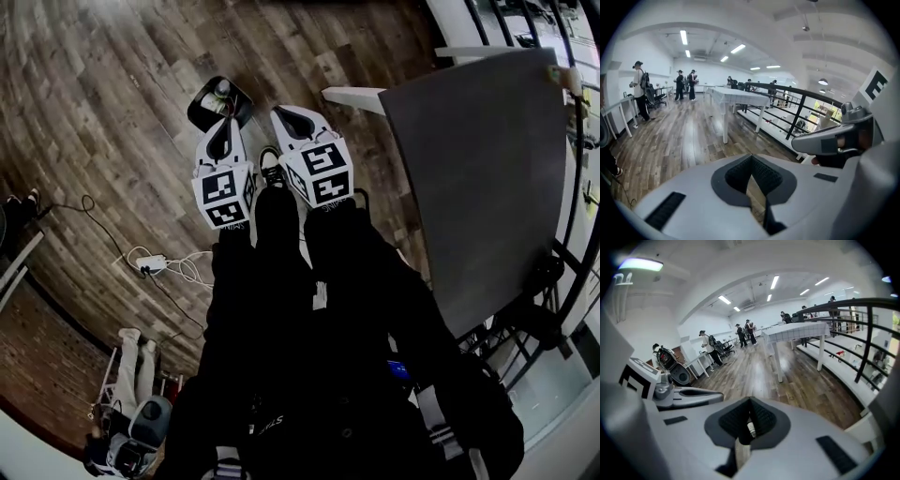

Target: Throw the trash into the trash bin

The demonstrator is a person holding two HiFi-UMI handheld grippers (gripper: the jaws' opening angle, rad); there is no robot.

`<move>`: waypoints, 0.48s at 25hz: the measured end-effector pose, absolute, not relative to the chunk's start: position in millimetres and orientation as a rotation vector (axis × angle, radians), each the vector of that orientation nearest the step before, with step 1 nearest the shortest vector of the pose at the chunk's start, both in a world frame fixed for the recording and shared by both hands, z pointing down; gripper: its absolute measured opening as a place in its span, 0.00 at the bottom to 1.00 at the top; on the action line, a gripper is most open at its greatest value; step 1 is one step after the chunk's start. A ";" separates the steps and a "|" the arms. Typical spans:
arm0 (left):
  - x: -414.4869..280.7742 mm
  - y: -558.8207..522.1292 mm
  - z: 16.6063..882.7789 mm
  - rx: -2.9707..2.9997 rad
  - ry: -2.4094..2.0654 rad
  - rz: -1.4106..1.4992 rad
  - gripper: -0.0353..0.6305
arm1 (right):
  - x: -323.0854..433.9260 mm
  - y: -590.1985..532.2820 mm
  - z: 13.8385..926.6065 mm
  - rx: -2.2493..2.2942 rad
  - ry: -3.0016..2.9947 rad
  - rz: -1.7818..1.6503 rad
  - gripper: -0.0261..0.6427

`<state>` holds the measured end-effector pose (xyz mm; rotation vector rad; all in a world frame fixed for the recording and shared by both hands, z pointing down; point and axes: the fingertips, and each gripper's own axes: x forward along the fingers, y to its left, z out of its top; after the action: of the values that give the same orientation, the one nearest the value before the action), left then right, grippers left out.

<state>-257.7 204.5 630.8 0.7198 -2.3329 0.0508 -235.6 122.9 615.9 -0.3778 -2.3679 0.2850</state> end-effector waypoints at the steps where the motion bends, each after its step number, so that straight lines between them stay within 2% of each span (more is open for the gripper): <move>1: -256.4 199.0 618.6 0.727 -2.340 0.060 0.05 | -233.9 118.2 604.5 -0.366 -2.381 0.291 0.06; 12: -217.5 95.0 486.1 0.963 -2.410 0.093 0.05 | -180.0 35.9 473.9 -0.169 -2.557 0.316 0.06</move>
<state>-217.5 95.0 486.1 0.9628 -2.4105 0.0934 -180.0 35.9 473.9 -0.1688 -2.5566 0.3156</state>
